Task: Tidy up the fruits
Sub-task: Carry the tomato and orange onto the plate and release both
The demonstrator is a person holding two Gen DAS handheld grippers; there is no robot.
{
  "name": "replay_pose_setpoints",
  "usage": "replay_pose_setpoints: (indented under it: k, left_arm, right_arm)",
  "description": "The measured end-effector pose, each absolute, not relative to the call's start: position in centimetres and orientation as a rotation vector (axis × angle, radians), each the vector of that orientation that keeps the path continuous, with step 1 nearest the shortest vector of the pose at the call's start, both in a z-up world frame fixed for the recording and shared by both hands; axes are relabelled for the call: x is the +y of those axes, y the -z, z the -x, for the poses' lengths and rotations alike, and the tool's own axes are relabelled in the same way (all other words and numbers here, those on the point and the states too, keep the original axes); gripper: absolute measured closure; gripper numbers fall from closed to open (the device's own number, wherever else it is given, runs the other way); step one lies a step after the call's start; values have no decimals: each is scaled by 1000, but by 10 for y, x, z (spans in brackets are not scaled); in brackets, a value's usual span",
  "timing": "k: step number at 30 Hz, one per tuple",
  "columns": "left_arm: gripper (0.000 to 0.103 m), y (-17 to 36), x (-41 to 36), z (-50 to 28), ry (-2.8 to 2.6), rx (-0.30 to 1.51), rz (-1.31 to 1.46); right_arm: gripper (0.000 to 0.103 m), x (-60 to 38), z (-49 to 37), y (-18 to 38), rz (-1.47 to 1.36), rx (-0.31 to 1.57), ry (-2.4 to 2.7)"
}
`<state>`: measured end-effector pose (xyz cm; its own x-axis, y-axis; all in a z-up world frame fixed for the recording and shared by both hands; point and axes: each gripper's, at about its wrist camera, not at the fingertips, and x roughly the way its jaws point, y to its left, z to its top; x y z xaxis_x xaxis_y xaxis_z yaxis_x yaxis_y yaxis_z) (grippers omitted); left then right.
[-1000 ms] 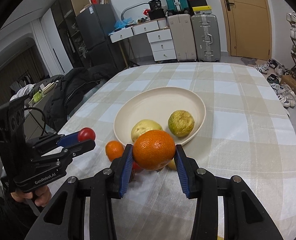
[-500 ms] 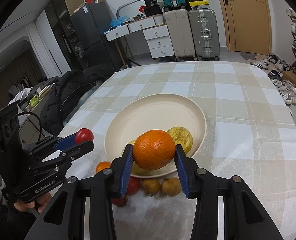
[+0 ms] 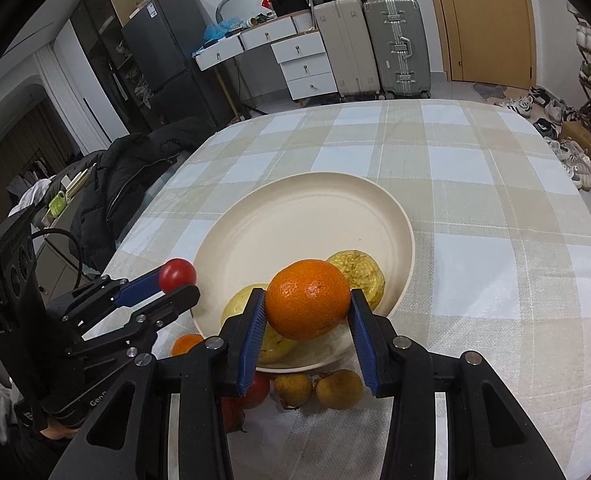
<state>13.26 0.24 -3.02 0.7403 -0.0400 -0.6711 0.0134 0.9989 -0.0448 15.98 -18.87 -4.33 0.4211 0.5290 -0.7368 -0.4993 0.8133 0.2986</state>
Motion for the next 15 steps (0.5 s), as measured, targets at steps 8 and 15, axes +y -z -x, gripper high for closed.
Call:
replay_pose_setpoints:
  k: [8, 15]
  left_arm:
    - [76, 33, 2, -138, 23, 743, 40]
    - [76, 33, 4, -146, 16, 746, 46]
  right_arm:
    - [61, -180, -167, 44, -37, 938, -645]
    - [61, -167, -176, 43, -28, 941, -648]
